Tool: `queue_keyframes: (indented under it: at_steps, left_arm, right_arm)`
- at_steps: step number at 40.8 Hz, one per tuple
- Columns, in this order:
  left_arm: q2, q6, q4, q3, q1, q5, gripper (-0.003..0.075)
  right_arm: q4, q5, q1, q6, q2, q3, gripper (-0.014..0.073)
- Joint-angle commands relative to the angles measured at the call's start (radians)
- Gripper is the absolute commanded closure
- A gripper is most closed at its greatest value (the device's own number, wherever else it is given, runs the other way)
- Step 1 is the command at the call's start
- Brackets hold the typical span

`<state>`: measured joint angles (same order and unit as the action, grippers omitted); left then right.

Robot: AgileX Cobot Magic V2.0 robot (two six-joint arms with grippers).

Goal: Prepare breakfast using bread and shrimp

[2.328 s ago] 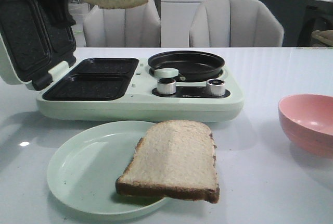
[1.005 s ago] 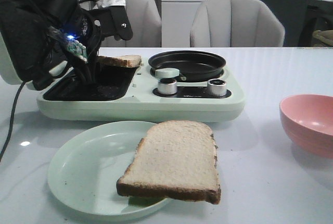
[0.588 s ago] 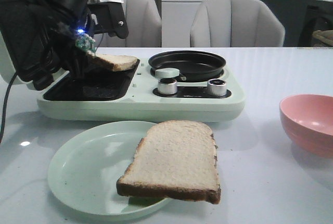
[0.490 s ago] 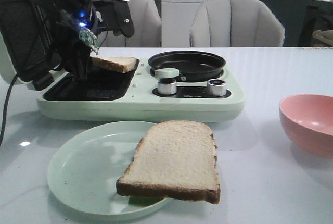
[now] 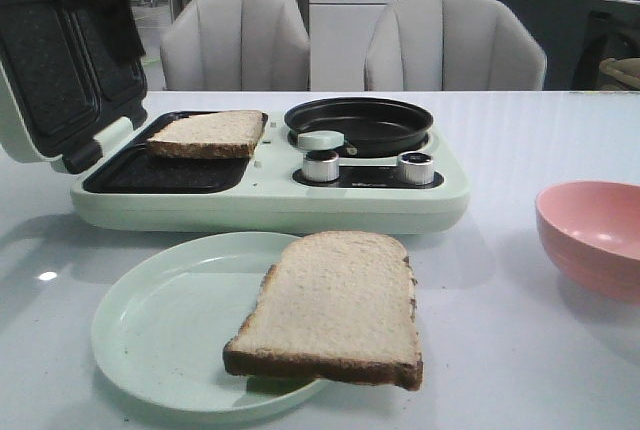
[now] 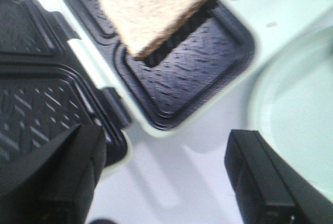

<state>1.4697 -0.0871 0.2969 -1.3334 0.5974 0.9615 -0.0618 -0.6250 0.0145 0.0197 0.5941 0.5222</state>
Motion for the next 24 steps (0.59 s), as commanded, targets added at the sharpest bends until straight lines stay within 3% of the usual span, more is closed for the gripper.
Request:
queue_keyframes:
  at_steps: [1, 13, 24]
  left_arm:
    - [-0.17, -0.016, -0.161, -0.011, 0.003, 0.004, 0.019]
    - [-0.531, -0.017, -0.376, 0.2, 0.003, -0.029, 0.019]
    - [-0.834, -0.017, -0.388, 0.496, 0.003, -0.176, 0.019]
  right_arm:
    - [-0.002, 0.065, 0.003, -0.004, 0.009, 0.029, 0.0016]
    - [-0.002, 0.065, 0.003, -0.004, 0.009, 0.029, 0.0016]
    - [-0.002, 0.065, 0.003, -0.004, 0.009, 0.029, 0.0016]
